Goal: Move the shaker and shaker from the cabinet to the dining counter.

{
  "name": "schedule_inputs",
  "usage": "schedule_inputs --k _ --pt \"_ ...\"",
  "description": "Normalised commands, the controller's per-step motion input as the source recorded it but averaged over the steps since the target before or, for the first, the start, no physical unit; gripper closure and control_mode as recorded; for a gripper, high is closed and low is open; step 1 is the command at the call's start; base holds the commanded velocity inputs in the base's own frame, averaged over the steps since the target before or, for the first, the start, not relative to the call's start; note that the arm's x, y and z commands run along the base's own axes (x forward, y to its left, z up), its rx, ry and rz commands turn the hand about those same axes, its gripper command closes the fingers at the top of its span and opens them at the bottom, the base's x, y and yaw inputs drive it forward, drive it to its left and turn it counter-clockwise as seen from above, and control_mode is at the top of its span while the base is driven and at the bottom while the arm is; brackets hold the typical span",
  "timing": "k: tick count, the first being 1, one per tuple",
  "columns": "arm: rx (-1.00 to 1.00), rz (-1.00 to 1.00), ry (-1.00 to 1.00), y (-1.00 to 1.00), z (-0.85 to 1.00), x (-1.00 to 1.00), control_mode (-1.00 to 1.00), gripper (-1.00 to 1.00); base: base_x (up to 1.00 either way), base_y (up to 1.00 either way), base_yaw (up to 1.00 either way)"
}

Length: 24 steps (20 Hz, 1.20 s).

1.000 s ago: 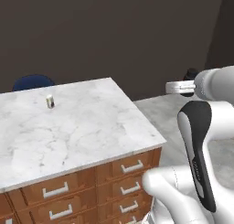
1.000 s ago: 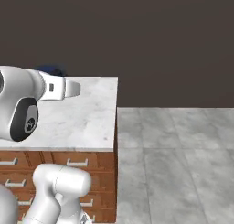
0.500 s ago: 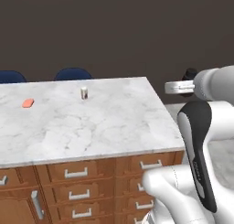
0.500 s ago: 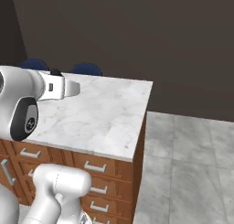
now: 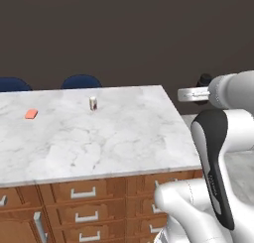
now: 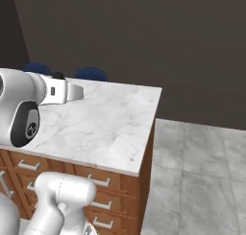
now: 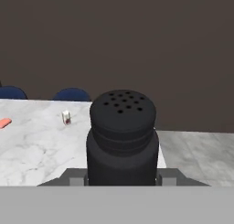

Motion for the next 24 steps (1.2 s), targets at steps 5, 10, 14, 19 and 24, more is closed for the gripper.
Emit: schedule_inputs --k 5,10,14,19,24 --pt "0.00 0.00 0.00 0.00 0.00 0.00 1.00 1.00 0.44 -0.21 0.00" --pt "0.00 0.00 0.00 0.00 0.00 0.00 1.00 1.00 0.55 -0.08 0.00" --pt "0.00 0.00 0.00 0.00 0.00 0.00 1.00 1.00 0.44 -0.10 0.00" --pt "0.00 0.00 0.00 0.00 0.00 0.00 1.00 1.00 0.20 -0.02 0.00" --pt "0.00 0.00 0.00 0.00 0.00 0.00 1.00 1.00 0.00 0.00 0.00"
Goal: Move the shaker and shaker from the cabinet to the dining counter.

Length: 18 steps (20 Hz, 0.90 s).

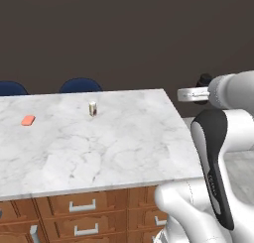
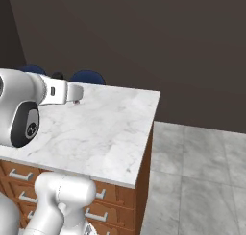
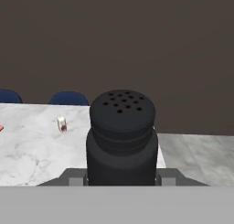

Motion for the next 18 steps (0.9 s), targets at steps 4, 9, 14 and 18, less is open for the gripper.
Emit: schedule_inputs --k 4,9,14,18 --pt "0.00 0.00 0.01 0.00 -0.04 0.06 -1.00 1.00 0.00 0.00 0.00" --pt "0.00 0.06 0.04 -0.02 -0.36 0.56 -1.00 1.00 0.00 0.00 0.00" --pt "0.00 0.11 0.14 -0.06 -0.50 0.72 -1.00 1.00 0.00 0.00 0.00" --pt "0.00 0.10 0.10 -0.01 -0.46 0.59 -1.00 1.00 0.00 0.00 0.00"
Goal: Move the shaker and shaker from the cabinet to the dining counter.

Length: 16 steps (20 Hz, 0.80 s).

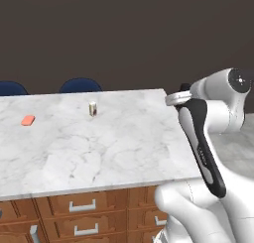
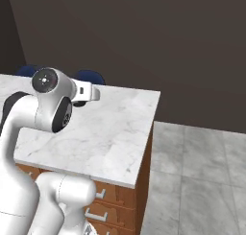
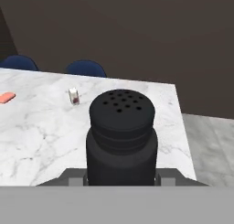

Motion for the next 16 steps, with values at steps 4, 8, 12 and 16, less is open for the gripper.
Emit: schedule_inputs --k 4,8,12,16 --pt "-0.03 0.12 0.06 -0.03 -0.50 0.52 -1.00 1.00 0.00 0.00 0.00" --pt "-0.14 0.08 0.01 -0.09 -0.64 0.44 -1.00 1.00 0.00 0.00 0.00" --pt "-0.12 0.03 0.00 -0.10 -0.68 0.37 -1.00 1.00 0.00 0.00 0.00" --pt "0.02 0.06 0.00 -0.02 -0.44 0.26 -1.00 1.00 0.00 0.00 0.00"
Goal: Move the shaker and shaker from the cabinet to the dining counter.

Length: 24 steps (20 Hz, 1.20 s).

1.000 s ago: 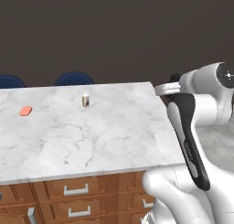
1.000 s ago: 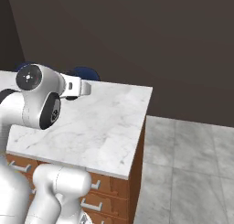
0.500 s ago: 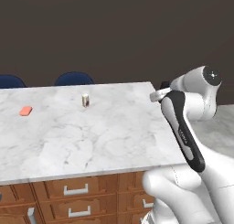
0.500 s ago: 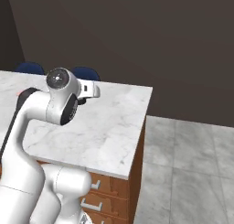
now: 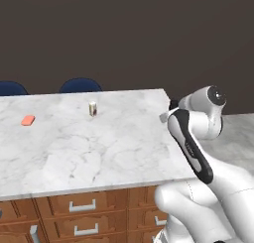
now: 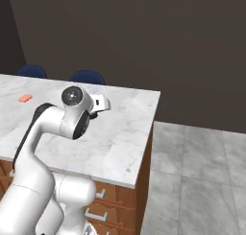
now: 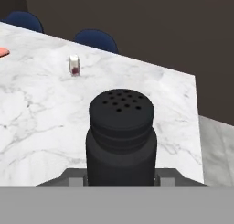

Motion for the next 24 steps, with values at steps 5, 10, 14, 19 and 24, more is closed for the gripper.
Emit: schedule_inputs --k 5,10,14,19,24 --pt "0.03 0.08 0.05 -0.11 -0.46 0.37 -1.00 1.00 0.00 0.00 0.00" --pt "0.00 0.01 0.04 -0.04 -0.51 0.23 -1.00 1.00 0.00 0.00 0.00" --pt "0.00 0.02 0.08 -0.12 -0.44 0.15 -1.00 1.00 0.00 0.00 0.00" --pt "0.00 0.02 0.09 -0.16 -0.39 0.15 -1.00 1.00 0.00 0.00 0.00" --pt "0.00 0.03 0.05 -0.15 -0.37 0.15 -1.00 1.00 0.00 0.00 0.00"
